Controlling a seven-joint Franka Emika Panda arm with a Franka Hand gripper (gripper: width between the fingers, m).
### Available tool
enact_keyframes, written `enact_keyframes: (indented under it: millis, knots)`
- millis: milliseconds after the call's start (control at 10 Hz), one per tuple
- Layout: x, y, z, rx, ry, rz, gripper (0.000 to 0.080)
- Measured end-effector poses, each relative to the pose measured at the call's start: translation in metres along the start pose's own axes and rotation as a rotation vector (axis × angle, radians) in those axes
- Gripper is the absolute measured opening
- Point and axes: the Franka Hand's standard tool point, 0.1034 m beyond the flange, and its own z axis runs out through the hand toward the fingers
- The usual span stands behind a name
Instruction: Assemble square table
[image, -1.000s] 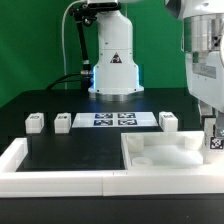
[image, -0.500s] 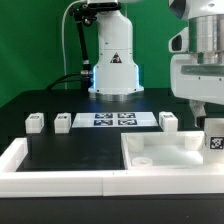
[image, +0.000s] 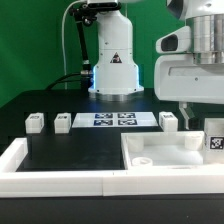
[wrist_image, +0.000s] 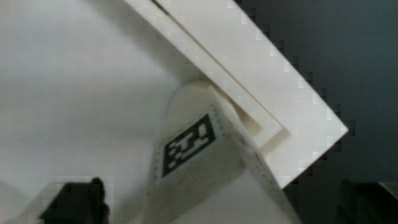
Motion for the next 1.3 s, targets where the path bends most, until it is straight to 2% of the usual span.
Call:
enact_keyframes:
  millis: [400,700,800,900,1000,1100,1300]
  knots:
    - [-0.0009,-0.0005,0.0002,-0.005,0.003,-0.252,0.0649]
    - [-0.0039,-0.0028,0.0003,-0.006,0.003,-0.329,0.0649]
    - [-0.0049,-0.0035,0.0003,-0.006,0.003,-0.318,0.0501]
    - [-0.0044,-0.0032,0.0003,-0.006,0.003,-0.319,0.0501]
    - [-0.0033,-0.0018,0.0005,-0.008,0.003,-0.317,0.0364]
    - [-0.0012,0.0004,0.0007,-0.012,0.005,-0.320,0.0301]
    - [-0.0002,0.0011,0.0006,-0.012,0.006,-0.318,0.0301]
